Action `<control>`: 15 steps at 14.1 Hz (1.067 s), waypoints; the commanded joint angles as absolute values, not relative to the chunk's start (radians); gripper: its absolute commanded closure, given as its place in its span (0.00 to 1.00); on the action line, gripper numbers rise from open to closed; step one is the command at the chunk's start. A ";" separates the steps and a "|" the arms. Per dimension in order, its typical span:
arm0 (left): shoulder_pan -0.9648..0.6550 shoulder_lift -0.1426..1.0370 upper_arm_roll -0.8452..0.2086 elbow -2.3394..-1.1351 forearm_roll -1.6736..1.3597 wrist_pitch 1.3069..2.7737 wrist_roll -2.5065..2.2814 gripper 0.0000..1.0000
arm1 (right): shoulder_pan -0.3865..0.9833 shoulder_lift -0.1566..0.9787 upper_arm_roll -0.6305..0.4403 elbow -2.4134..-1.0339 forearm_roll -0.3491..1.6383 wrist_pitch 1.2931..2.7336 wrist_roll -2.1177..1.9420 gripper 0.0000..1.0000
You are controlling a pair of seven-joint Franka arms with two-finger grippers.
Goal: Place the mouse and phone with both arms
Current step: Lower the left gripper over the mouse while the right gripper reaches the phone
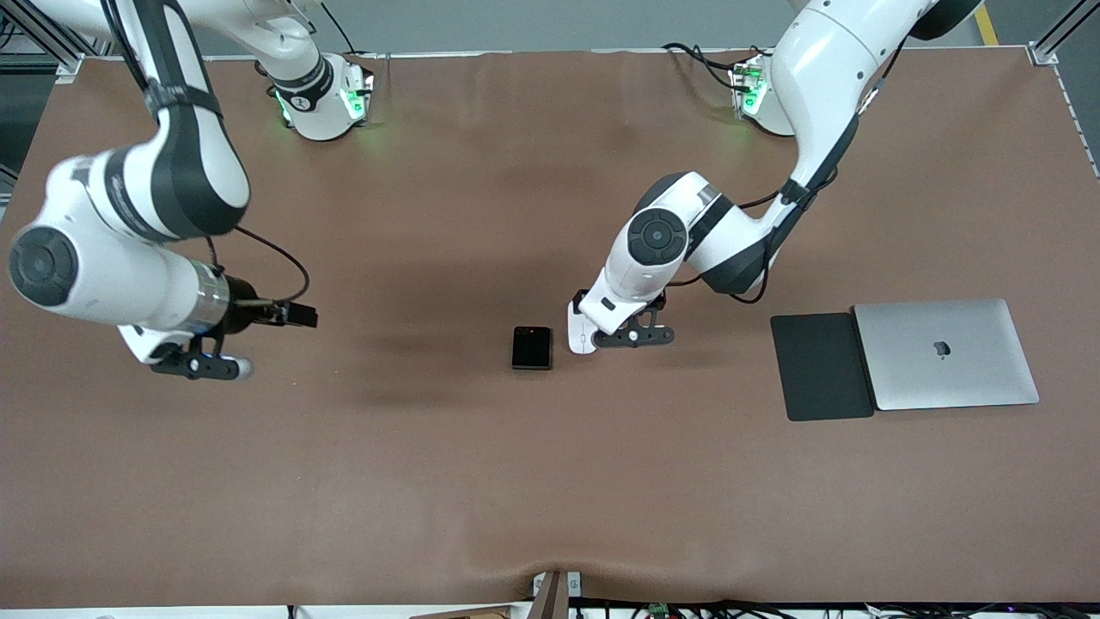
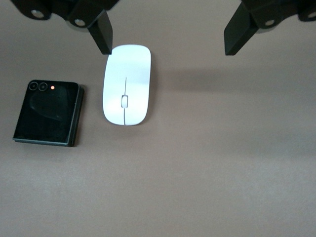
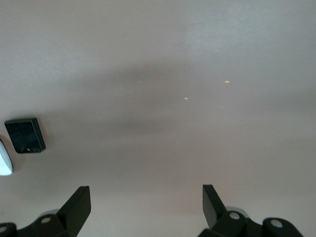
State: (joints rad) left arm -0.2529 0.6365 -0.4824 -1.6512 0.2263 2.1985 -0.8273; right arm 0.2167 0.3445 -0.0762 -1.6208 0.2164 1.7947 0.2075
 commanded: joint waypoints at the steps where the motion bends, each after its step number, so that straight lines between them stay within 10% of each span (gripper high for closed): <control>1: -0.268 0.683 -0.482 -1.591 0.267 2.198 -0.819 0.00 | 0.259 0.409 -0.083 -1.611 0.252 1.862 0.218 0.00; 15: -0.397 0.824 -0.388 -1.502 0.275 2.318 -0.839 0.00 | 0.406 0.581 -0.084 -1.611 0.318 2.118 0.247 0.00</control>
